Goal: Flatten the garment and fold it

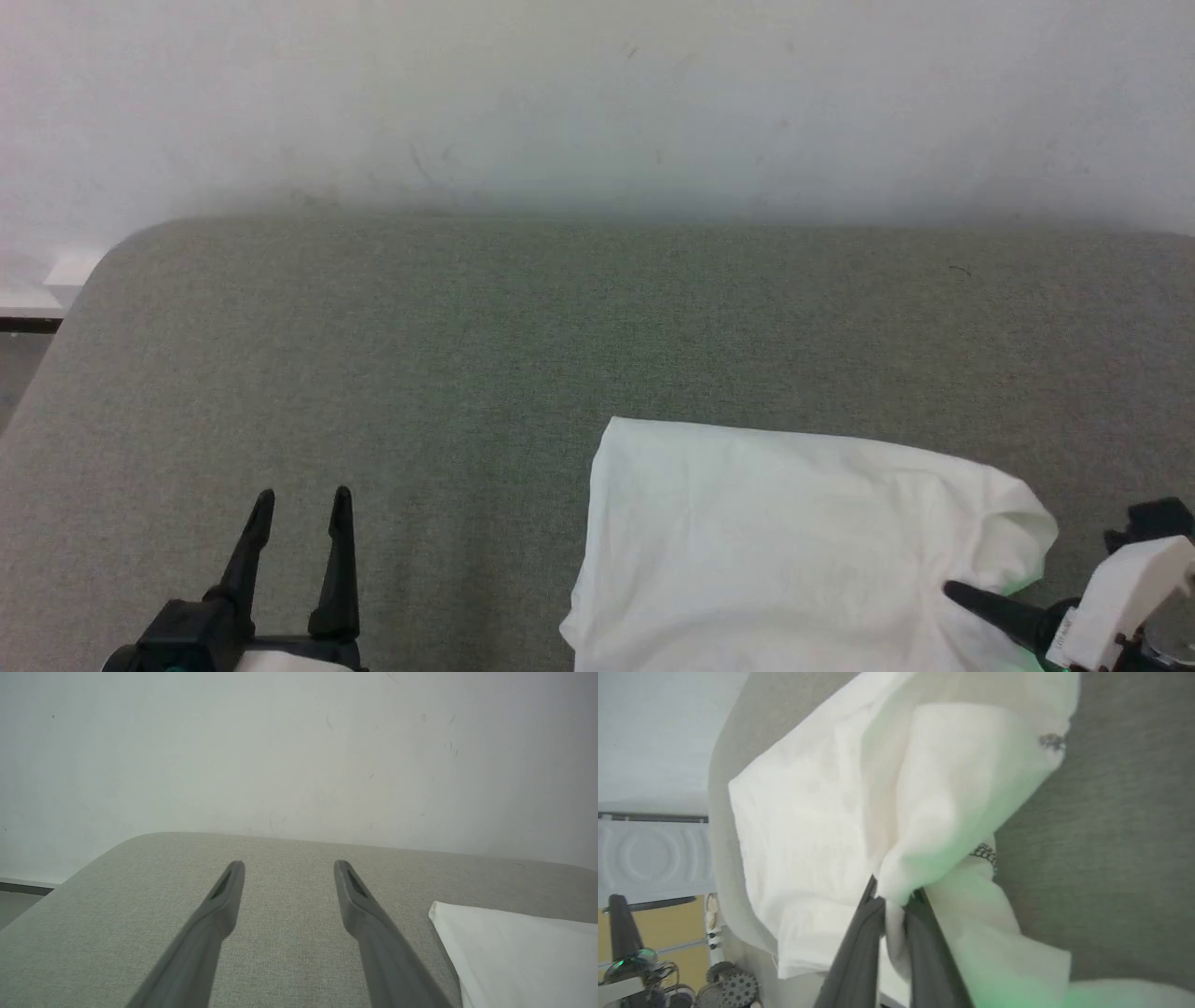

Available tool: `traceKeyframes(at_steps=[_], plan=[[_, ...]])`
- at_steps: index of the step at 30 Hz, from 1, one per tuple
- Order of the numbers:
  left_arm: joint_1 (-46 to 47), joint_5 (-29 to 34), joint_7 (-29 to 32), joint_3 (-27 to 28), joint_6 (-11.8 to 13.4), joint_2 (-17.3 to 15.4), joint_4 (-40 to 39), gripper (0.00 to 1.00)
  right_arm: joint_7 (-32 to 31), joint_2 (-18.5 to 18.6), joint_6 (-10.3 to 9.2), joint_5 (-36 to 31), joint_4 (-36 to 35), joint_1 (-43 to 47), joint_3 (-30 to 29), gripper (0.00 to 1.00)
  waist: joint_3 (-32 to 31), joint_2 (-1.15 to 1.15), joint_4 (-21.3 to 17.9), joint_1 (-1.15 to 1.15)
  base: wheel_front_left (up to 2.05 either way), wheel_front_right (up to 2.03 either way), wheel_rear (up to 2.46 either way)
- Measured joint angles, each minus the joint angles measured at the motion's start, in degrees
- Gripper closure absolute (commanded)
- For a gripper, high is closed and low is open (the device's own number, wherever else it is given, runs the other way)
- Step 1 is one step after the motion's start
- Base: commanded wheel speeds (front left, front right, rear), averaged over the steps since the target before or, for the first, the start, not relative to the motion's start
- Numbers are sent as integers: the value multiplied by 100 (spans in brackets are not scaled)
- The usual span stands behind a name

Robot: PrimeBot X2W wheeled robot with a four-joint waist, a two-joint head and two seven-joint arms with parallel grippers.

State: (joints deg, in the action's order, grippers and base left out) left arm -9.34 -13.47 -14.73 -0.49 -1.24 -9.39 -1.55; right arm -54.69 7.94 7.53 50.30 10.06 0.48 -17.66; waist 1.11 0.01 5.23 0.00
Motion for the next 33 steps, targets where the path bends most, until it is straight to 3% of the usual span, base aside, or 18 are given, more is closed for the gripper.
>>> traceKeyframes(at_steps=[5, 9, 14, 17, 21, 23, 24, 29, 33], plan=[[2, 54, 0, -25, -22, -1, 49, 0, -749, -419, 0, 1381, -389, -37, 119, 100, -10, 0, 58, 0, 0, 0, 0], [12, 57, 0, -51, -22, -2, 70, 0, -712, -460, 0, 2036, -471, -145, 636, 100, 7, 0, 116, 0, 0, 0, 0], [81, 58, 0, -103, -24, -1, 97, 0, 224, -476, 0, 2458, -204, -460, 1871, 100, 66, 0, 201, 0, 0, 0, 0], [193, 59, 0, -143, -59, 2, 125, 0, 867, -487, 0, 2393, 148, -724, 2604, 100, 115, 0, 275, 0, 0, 0, 0], [302, 76, 0, -190, -75, 30, 168, 0, 1985, -503, -1, 1791, 783, -1104, 3194, 100, 180, 0, 406, 0, 0, 0, 0], [342, 76, 0, -186, -80, 45, 196, 0, 2308, -479, -1, 1855, 1080, -1282, 3454, 52, 230, 0, 459, 0, 0, 0, 0], [365, 76, 0, -186, -81, 56, 204, 0, 2435, -482, -1, 1848, 1223, -1357, 3586, 0, 255, 0, 482, 1, 0, 0, 0], [405, 76, 0, -146, -116, 115, 245, 0, 2853, -481, -1, 1553, 1470, -1700, 4102, 0, 356, 0, 533, 1, 0, 0, 0], [404, 91, 0, -87, -116, 145, 266, 0, 3085, -140, -1, 1081, 943, -1878, 4686, 0, 336, 0, 466, 0, 0, 0, 0]])
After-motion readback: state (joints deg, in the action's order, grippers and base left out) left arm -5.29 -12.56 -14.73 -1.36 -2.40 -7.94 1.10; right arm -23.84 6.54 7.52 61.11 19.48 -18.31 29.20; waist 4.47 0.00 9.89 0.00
